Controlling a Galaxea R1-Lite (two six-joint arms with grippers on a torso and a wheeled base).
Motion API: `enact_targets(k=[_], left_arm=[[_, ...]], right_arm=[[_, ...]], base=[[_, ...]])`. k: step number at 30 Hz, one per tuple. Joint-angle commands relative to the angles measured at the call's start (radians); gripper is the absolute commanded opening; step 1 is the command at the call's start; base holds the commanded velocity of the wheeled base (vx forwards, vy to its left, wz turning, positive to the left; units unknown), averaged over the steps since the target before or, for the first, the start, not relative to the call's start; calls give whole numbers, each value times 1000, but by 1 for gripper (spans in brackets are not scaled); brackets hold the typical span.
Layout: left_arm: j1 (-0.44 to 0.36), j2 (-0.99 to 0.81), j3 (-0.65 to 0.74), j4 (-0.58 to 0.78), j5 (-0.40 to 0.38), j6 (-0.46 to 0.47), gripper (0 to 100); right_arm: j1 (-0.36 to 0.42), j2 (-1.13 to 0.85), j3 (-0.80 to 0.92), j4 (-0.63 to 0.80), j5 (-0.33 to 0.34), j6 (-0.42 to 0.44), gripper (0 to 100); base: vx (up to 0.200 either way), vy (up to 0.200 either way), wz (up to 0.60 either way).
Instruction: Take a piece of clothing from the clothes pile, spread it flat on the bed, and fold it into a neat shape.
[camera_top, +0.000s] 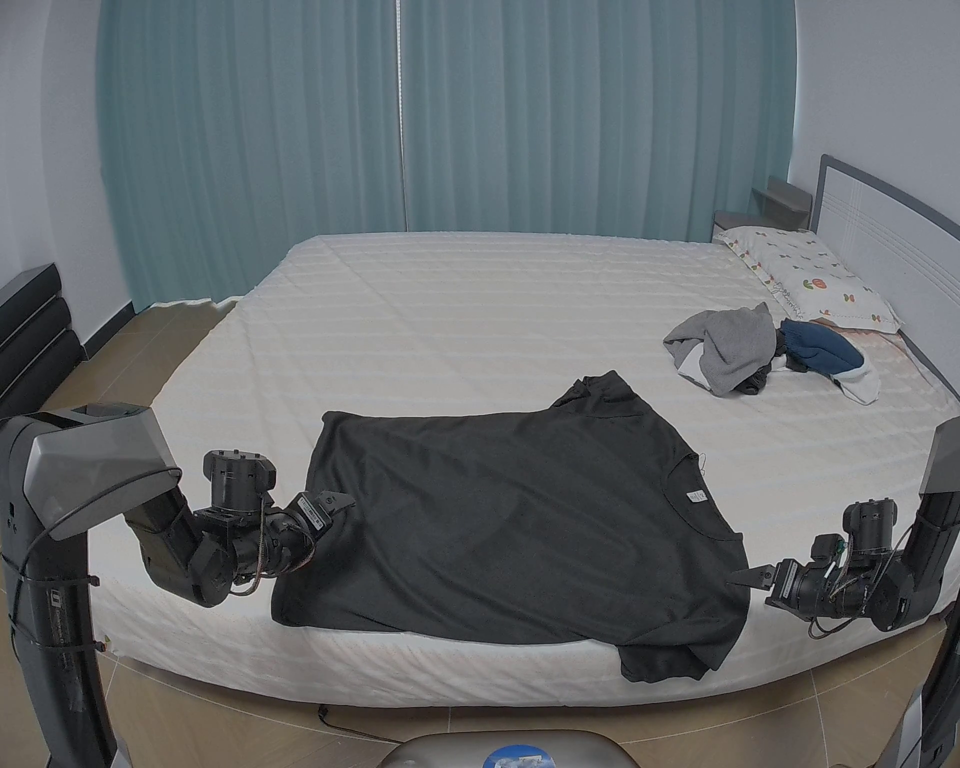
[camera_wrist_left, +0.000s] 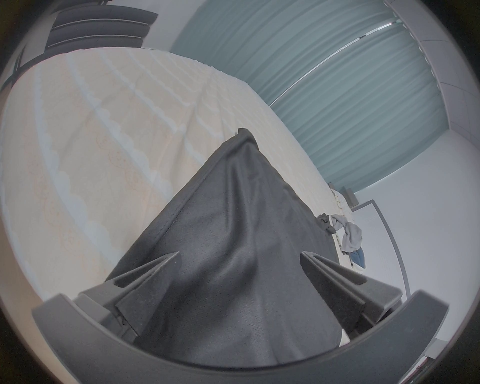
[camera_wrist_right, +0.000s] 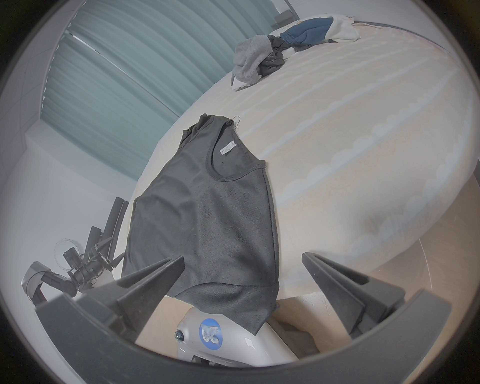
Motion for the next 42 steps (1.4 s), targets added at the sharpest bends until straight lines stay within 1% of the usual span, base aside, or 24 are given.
enact_targets(k=[1,4,5,9,14,16,20,34,35,39,41,42], left_arm=[[-1,25,-2,-2,15,2,100],[0,20,4,-2,37,2,100],[2,17,8,0,40,4,0],[14,8,27,1,46,14,0],[40,14,47,1,130,37,0],[51,9,62,1,142,41,0],[83,-6,88,1,144,64,0],[92,-1,76,-3,138,62,0],[92,-3,76,-3,135,60,100],[94,3,77,-10,107,57,100],[92,5,77,-10,60,56,100],[92,5,77,-10,60,56,100]], right_arm=[[2,2,0,1,1,0,100],[2,4,0,1,1,0,100],[1,5,2,-1,1,0,100],[1,10,0,-1,1,0,100],[1,14,0,-1,1,0,100],[2,16,0,-1,1,0,100],[1,19,0,-1,1,0,100],[2,30,-5,-1,-1,0,100],[2,30,-5,-1,-1,0,100],[2,30,-5,-1,-1,0,100],[2,30,-5,-1,-1,0,100],[2,30,-5,-1,-1,0,100]], base=[[0,0,0],[0,0,0],[0,0,0],[0,0,0],[0,0,0],[0,0,0],[0,0,0],[0,0,0],[0,0,0],[0,0,0],[0,0,0],[0,0,0]])
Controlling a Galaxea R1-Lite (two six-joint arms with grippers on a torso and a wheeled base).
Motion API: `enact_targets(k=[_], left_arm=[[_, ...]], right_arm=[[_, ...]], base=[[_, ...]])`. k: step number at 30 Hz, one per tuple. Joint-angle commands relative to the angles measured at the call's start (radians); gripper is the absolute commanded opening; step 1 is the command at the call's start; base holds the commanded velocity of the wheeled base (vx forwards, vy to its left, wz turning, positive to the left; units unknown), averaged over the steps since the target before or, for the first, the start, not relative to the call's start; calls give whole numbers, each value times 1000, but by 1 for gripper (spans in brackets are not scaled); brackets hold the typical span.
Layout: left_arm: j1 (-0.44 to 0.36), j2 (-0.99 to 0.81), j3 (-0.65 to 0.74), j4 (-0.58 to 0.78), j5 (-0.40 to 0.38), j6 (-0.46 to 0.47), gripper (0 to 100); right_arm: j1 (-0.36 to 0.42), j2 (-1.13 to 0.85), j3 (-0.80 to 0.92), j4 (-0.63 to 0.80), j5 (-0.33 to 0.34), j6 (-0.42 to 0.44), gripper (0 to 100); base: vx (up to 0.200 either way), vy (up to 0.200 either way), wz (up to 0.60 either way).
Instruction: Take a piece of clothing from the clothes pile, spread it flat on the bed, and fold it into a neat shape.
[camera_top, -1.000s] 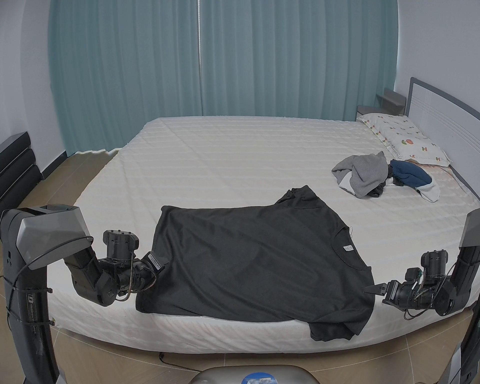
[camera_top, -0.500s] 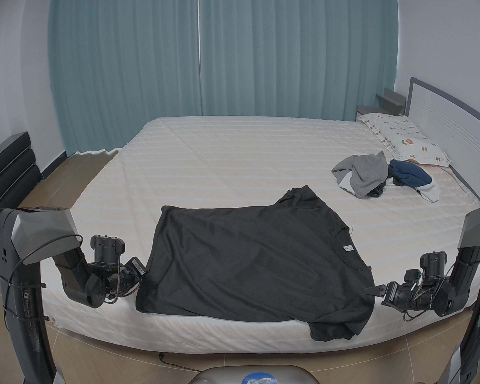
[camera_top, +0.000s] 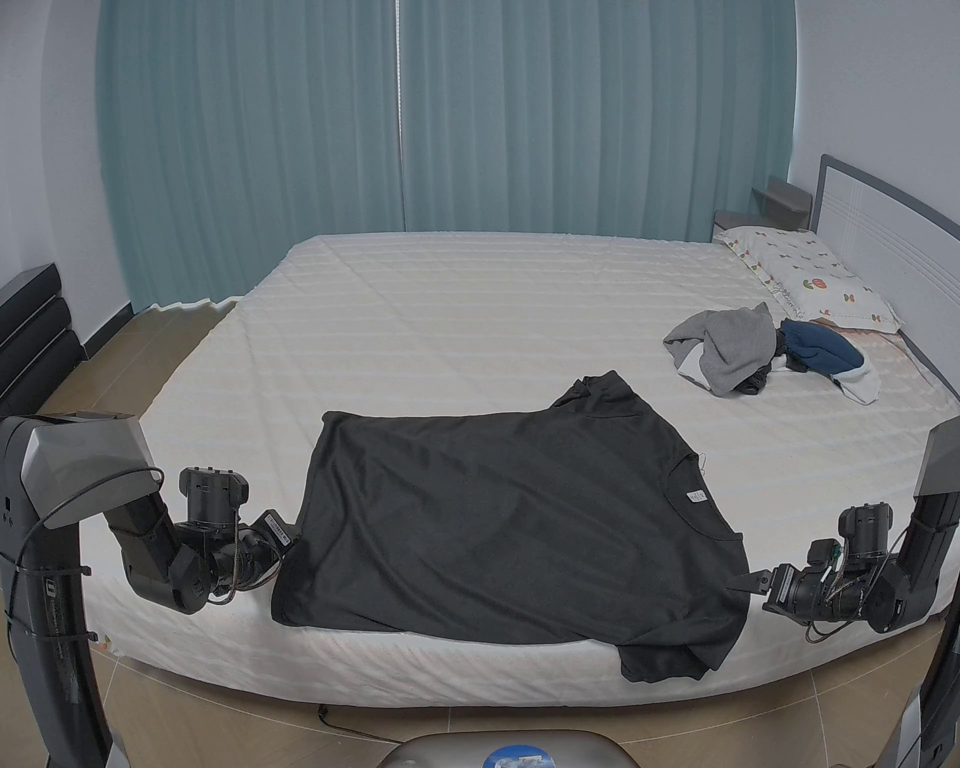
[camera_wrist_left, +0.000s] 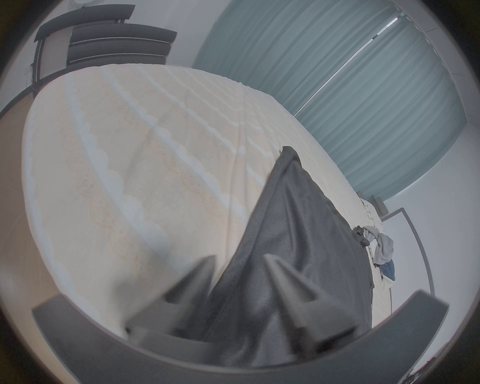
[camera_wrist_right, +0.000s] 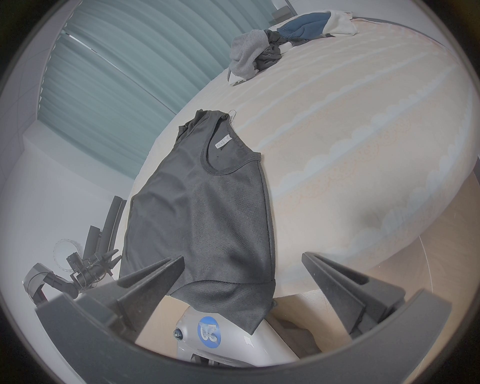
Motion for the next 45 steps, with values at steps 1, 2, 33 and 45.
enact_targets(k=[1,2,33,45], left_arm=[[-2,3,0,2,-53,-1,100],[-2,4,-1,0,-58,2,100],[15,-14,37,20,60,74,0],[13,-24,39,20,50,65,100]], right_arm=[[0,1,0,0,0,0,100],[0,1,0,0,0,0,100],[-9,-10,1,0,0,0,100],[-5,-5,1,0,2,0,100]], base=[[0,0,0],[0,0,0],[0,0,0],[0,0,0]])
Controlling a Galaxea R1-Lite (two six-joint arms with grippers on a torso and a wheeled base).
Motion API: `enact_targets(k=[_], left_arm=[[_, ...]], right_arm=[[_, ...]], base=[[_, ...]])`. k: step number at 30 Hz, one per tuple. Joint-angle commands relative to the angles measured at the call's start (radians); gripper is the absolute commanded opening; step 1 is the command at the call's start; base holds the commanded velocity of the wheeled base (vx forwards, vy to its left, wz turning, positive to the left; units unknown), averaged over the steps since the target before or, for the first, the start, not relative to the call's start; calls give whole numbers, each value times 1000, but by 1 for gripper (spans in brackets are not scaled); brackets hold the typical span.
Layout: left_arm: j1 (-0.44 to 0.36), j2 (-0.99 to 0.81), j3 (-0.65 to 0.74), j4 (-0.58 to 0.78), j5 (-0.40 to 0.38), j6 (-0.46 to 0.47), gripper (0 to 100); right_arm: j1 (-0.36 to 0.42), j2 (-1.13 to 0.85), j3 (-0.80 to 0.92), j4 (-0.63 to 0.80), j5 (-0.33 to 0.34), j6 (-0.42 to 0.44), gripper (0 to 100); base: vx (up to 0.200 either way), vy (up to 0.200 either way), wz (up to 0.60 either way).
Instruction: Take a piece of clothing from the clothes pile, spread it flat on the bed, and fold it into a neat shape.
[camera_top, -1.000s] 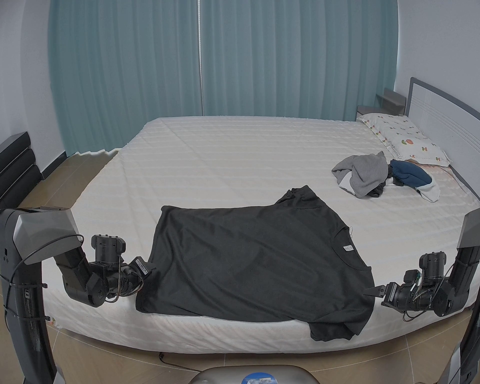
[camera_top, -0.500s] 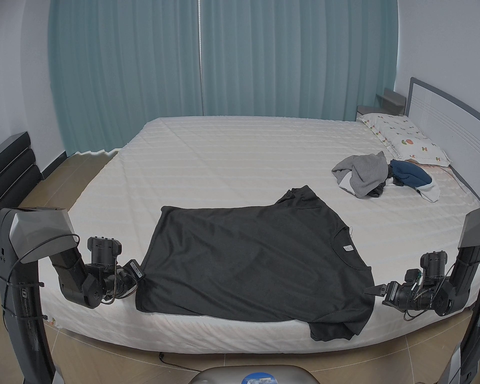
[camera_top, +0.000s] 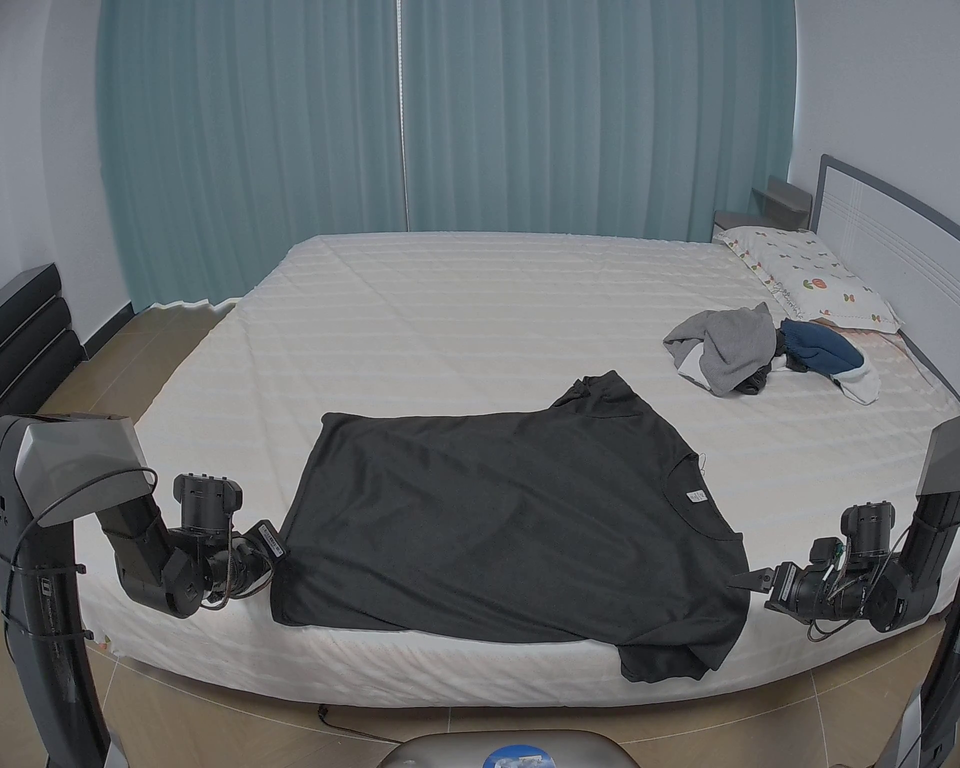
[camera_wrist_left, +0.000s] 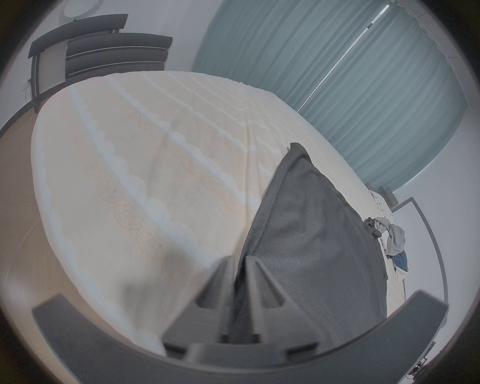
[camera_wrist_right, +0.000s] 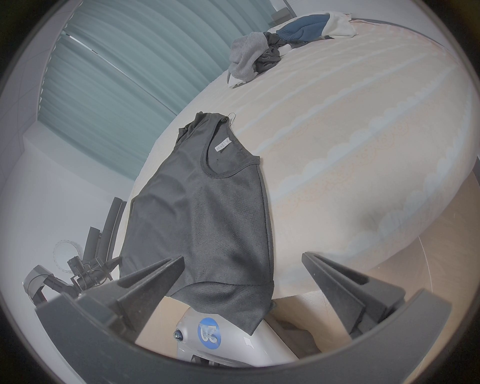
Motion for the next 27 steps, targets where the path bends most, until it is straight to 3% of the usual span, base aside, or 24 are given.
enact_targets(k=[1,12,15,18,27], left_arm=[[2,-15,-1,0,-7,-5,100],[31,-75,21,-13,-82,-25,100],[46,-70,21,-10,-124,-26,100],[55,-72,22,-8,-162,-28,100],[60,-63,18,-7,-171,-42,100]], right_arm=[[5,2,0,0,1,0,100],[29,37,-56,0,-1,44,100],[46,56,-107,3,-39,119,100],[49,97,-142,1,-84,132,100],[65,157,-230,1,-90,204,100]], base=[[0,0,0],[0,0,0],[0,0,0],[0,0,0],[0,0,0]])
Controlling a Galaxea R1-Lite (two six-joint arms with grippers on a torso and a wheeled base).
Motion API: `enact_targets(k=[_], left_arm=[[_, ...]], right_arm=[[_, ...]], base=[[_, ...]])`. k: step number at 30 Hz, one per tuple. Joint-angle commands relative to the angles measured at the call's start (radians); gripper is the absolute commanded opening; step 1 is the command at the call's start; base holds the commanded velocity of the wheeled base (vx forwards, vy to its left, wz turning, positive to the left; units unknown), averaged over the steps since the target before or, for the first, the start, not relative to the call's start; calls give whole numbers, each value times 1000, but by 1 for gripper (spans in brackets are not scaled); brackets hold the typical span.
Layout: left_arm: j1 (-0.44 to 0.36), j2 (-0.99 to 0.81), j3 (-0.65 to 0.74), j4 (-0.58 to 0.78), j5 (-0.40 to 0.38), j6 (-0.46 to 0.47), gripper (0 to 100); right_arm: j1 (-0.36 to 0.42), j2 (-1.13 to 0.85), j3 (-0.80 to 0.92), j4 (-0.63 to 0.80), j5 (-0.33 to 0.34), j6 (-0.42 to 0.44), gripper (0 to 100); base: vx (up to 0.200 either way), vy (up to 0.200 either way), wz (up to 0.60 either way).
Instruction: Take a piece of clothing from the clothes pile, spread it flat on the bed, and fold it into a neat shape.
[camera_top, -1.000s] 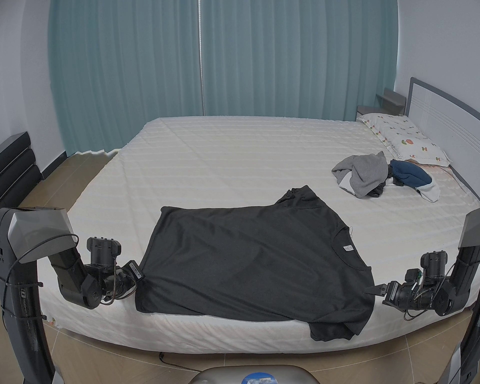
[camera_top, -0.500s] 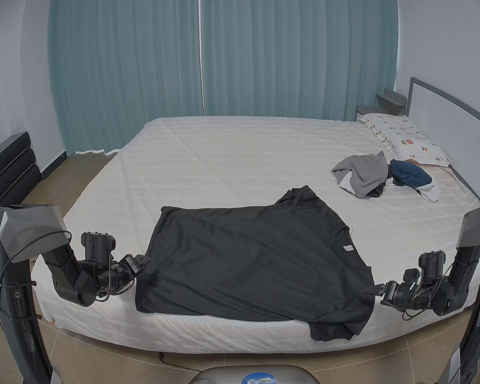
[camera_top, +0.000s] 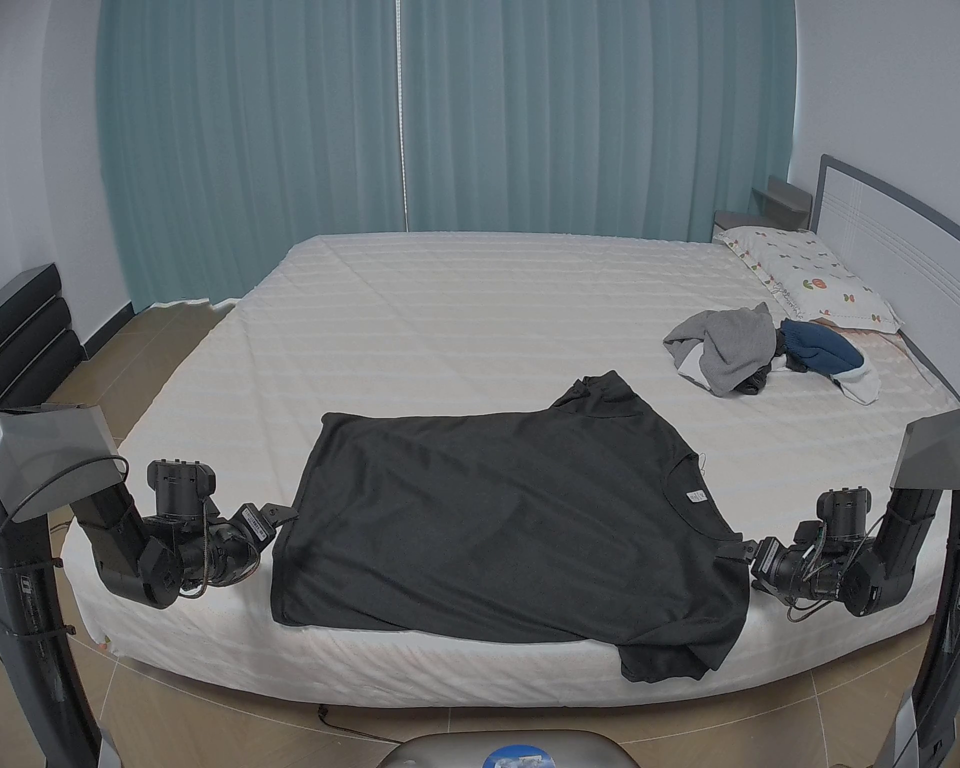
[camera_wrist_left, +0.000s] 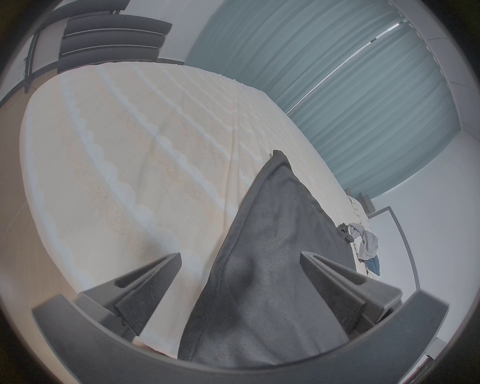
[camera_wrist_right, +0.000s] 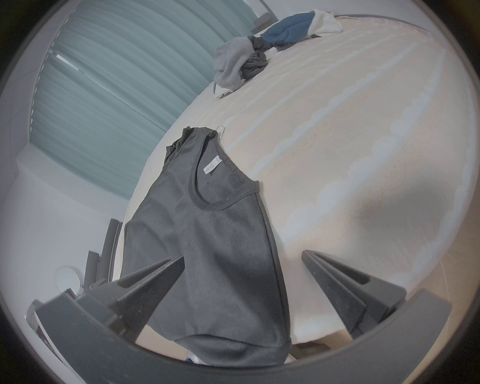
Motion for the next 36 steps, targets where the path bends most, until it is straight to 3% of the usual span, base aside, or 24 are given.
enact_targets(k=[1,15,26,36], left_arm=[[6,6,-4,0,-1,-2,100],[6,8,-5,0,0,-2,100],[4,14,-5,0,-1,-2,100],[4,20,-8,-2,-3,-2,100]], right_arm=[[13,44,-43,-2,-4,18,0],[13,35,-166,20,-8,21,0],[17,50,-427,149,-5,22,0],[36,121,-539,173,-17,22,0]], base=[[0,0,0],[0,0,0],[0,0,0],[0,0,0]])
